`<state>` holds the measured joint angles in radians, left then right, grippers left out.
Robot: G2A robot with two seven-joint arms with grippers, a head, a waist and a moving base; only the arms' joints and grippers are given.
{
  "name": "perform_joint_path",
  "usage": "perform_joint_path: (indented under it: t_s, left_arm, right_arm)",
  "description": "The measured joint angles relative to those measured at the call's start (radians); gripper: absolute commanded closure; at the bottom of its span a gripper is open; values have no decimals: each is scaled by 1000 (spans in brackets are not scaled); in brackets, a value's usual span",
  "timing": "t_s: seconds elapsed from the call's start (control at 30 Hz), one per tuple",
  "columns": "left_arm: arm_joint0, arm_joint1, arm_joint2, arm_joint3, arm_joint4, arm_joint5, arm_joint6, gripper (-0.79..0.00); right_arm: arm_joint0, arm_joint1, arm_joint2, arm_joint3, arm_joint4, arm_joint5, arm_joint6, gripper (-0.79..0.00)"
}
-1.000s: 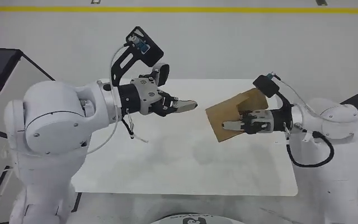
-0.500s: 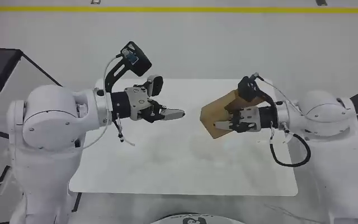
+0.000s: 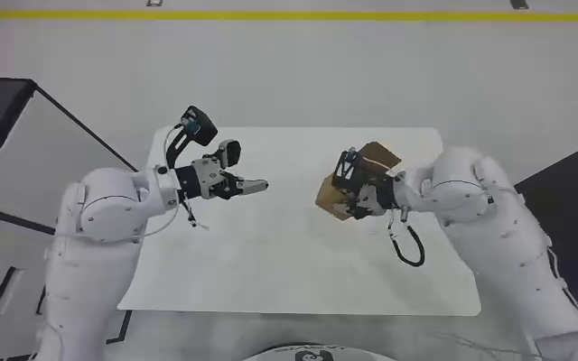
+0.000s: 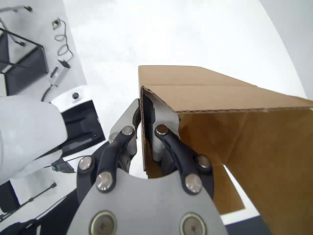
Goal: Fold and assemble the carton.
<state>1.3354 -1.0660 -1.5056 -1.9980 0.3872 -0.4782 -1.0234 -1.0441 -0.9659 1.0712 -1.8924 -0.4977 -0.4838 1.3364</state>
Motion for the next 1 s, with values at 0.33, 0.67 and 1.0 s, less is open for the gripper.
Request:
perform_joint_path:
  t_s: [0.33, 0.67, 1.0]
  left_arm:
    - [28, 5, -2, 57, 15, -28, 36, -785]
    - [40, 12, 27, 107, 36, -103, 50, -785]
    - [44, 24, 50, 138, 77, -124, 57, -785]
  right_arm:
    - [122, 5, -179, 91, -107, -72, -72, 0]
    - [162, -3, -298, 120, -305, -143, -142, 0]
    - [279, -62, -492, 272, -442, -252, -258, 0]
